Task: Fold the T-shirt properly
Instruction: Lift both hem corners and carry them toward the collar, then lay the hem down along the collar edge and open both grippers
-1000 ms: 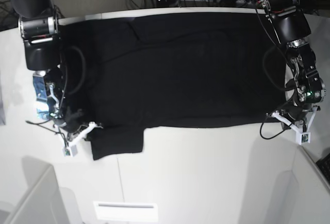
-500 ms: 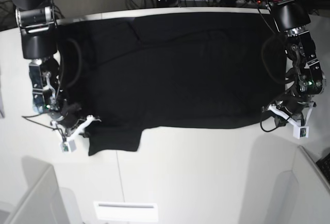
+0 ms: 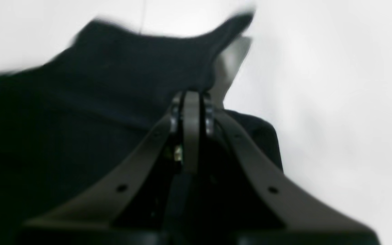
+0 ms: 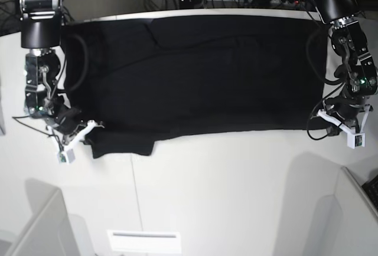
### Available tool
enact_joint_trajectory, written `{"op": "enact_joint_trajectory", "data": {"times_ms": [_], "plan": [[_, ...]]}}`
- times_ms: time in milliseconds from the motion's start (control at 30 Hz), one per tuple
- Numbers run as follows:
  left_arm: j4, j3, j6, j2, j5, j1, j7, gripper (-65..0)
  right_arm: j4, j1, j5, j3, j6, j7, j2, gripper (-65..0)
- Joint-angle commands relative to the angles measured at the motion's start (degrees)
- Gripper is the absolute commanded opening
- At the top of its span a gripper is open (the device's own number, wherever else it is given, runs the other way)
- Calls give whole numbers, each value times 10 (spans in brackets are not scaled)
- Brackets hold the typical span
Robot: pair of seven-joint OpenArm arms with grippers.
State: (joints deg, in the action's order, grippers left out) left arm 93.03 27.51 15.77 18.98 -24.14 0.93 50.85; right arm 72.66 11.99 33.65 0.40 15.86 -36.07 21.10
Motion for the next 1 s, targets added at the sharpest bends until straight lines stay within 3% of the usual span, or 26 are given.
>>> {"op": "enact_joint_trajectory", "data": {"times_ms": [0,367,500,800,967], "plan": [[12,5,2,8,-3,5,4,-650,19,12,6,16,1,10,9,-650],[88,6,2,7,-3,-14,13,-650,120,-27,7,87,1,-80,7,-650],[100,7,2,7,-3,-28,13,-650,155,-51,5,121,1,-103,-7,-650],[130,23,2,5,-4,-63,13,-650,195,-86,6,134,1,-129,-7,-650],[135,70,2,1,-96,-92,36,-650,218,-112,7,134,1,-129,-8,-650]]}}
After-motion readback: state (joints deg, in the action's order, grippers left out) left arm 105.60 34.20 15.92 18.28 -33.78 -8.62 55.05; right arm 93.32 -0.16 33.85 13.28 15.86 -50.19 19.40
